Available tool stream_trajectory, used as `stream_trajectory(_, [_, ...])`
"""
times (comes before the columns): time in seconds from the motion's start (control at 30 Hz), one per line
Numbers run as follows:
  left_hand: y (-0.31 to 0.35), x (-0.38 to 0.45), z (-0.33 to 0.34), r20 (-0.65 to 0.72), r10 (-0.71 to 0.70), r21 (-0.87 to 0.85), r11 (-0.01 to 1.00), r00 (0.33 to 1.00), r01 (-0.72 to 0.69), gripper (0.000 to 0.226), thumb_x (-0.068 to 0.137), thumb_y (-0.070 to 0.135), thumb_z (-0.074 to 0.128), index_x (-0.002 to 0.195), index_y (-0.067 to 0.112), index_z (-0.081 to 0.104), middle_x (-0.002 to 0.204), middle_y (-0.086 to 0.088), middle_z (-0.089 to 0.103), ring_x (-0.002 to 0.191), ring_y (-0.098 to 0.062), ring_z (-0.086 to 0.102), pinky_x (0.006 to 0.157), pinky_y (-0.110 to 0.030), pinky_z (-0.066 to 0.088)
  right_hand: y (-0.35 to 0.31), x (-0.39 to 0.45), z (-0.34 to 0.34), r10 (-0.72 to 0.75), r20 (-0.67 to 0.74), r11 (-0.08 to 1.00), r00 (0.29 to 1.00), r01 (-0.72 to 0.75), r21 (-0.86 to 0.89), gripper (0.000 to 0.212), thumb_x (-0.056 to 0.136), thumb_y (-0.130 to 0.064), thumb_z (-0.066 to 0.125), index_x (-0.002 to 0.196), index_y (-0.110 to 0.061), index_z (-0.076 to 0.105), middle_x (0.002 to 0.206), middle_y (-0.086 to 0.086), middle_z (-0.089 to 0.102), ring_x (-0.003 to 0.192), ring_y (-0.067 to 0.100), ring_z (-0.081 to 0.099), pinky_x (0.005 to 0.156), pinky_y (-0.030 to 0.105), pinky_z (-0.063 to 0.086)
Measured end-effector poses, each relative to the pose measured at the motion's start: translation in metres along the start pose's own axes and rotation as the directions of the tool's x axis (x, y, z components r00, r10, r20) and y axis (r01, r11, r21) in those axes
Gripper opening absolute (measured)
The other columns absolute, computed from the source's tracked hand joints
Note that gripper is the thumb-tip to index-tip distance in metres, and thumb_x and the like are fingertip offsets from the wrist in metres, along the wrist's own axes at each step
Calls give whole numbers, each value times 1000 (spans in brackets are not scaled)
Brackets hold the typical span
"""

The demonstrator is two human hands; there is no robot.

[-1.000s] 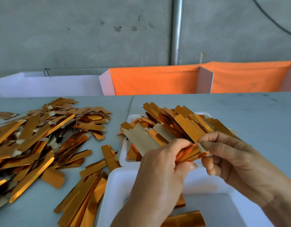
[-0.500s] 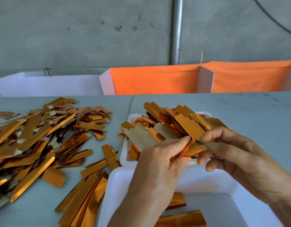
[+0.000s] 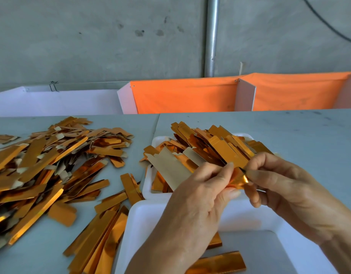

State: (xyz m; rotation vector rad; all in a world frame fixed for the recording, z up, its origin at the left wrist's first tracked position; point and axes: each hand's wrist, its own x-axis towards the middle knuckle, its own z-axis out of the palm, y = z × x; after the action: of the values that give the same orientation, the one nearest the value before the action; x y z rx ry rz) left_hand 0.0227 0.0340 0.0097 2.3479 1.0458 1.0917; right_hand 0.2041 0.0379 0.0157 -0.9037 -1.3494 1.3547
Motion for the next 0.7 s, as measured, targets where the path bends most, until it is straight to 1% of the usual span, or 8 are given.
stream_trajectory(0.07, [0, 0, 0, 20, -2, 40, 999, 1000, 2, 51, 94, 41, 36, 143, 30, 37, 116, 24, 43, 107, 4, 43, 80, 2, 33, 0, 0, 1, 8, -7, 1000, 1000, -8, -22, 35, 55, -33, 90, 69, -14, 64, 57, 10, 55, 48, 16, 52, 48, 21, 47])
stream_trajectory(0.17, [-2, -1, 0, 37, -4, 93, 996, 999, 0, 48, 97, 33, 45, 144, 36, 34, 123, 26, 42, 114, 6, 39, 89, -3, 35, 1, 1, 5, 11, -44, 997, 999, -15, -80, 17, 63, -12, 77, 69, -20, 63, 56, 9, 51, 44, 16, 47, 44, 19, 42])
stream_trajectory(0.23, [-4, -3, 0, -2, -37, 96, 995, 999, 37, 50, 94, 34, 52, 139, 46, 34, 125, 29, 45, 113, 11, 37, 88, -2, 34, 5, 2, 8, 0, -61, 982, 998, -12, -188, 26, 71, -3, 77, 67, -23, 62, 56, 8, 51, 44, 16, 47, 45, 17, 41])
stream_trajectory(0.3, [-4, -4, 0, -21, -102, 58, 993, 995, 103, 42, 89, 34, 60, 121, 52, 38, 116, 29, 53, 106, 14, 42, 80, 3, 34, 6, 2, 9, -18, -69, 972, 997, 2, -234, 21, 75, -7, 70, 66, -24, 62, 55, 8, 51, 44, 16, 47, 45, 16, 41])
stream_trajectory(0.4, [-3, -4, -2, -6, -149, 33, 988, 989, 149, 29, 86, 33, 64, 100, 45, 42, 100, 24, 61, 100, 14, 48, 80, 3, 34, 5, 2, 7, 6, -23, 996, 1000, -8, -90, 12, 79, -19, 60, 69, -16, 64, 57, 6, 50, 46, 17, 47, 45, 19, 41])
stream_trajectory(0.5, [-2, -3, -5, -10, -170, -15, 985, 985, 170, 28, 85, 32, 66, 98, 44, 44, 97, 24, 62, 97, 14, 51, 79, 1, 38, 5, 4, 3, 64, 46, 986, 997, -70, 148, 15, 80, -17, 56, 79, -10, 69, 59, 6, 51, 45, 16, 46, 44, 22, 44])
stream_trajectory(0.63, [-2, -3, -7, -11, -173, -16, 985, 985, 173, 28, 85, 31, 66, 97, 44, 45, 95, 25, 61, 100, 16, 48, 78, 3, 36, 9, 5, 2, 80, 104, 961, 991, -105, 255, 15, 74, -19, 69, 87, -12, 72, 61, 8, 54, 48, 14, 50, 45, 23, 46])
stream_trajectory(0.7, [-3, -4, -8, -6, -167, -6, 986, 986, 167, 27, 85, 31, 65, 97, 44, 45, 95, 26, 59, 102, 16, 47, 78, 4, 36, 11, 6, 1, 87, 119, 952, 989, -117, 281, 32, 63, -25, 86, 87, -10, 71, 62, 9, 54, 48, 14, 52, 45, 22, 47])
